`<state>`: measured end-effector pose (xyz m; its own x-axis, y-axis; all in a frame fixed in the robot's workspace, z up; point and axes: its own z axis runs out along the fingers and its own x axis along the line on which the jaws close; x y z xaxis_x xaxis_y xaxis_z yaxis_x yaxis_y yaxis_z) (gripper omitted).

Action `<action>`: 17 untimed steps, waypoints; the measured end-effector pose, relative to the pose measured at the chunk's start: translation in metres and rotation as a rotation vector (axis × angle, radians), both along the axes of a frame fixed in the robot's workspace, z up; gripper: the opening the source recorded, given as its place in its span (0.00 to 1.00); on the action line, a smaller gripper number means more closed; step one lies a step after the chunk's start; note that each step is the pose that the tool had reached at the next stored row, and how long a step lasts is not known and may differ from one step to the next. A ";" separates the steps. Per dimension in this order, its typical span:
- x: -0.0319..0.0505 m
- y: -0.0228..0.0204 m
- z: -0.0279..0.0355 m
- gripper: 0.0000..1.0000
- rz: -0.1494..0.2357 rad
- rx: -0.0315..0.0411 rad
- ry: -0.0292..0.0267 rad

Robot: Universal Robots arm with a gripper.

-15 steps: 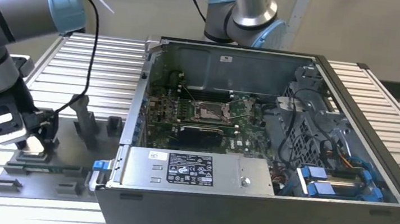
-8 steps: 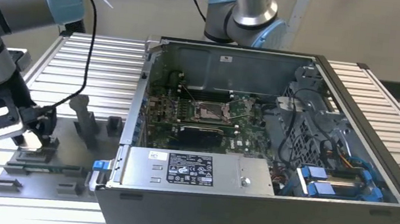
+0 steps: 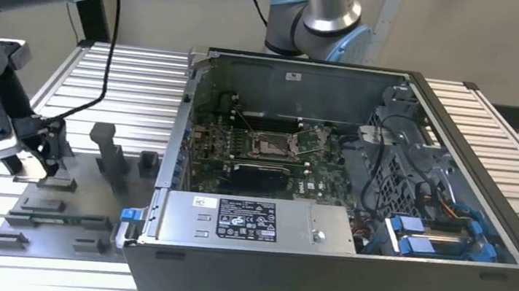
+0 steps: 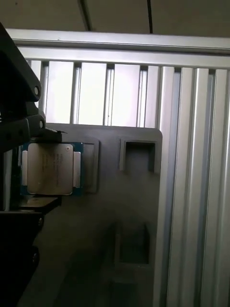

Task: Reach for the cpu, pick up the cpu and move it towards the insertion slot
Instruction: 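Pick up the cpu and move it towards the insertion slot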

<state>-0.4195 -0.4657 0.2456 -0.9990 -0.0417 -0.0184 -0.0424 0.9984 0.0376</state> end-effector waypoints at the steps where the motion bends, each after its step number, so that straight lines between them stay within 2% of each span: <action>1: 0.0000 0.0000 0.0045 0.00 0.000 -0.0001 0.0001; 17: 0.0000 0.0000 0.0770 0.00 0.000 -0.0001 0.0001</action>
<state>-0.4195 -0.4657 0.3226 -0.9990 -0.0417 -0.0183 -0.0423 0.9984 0.0375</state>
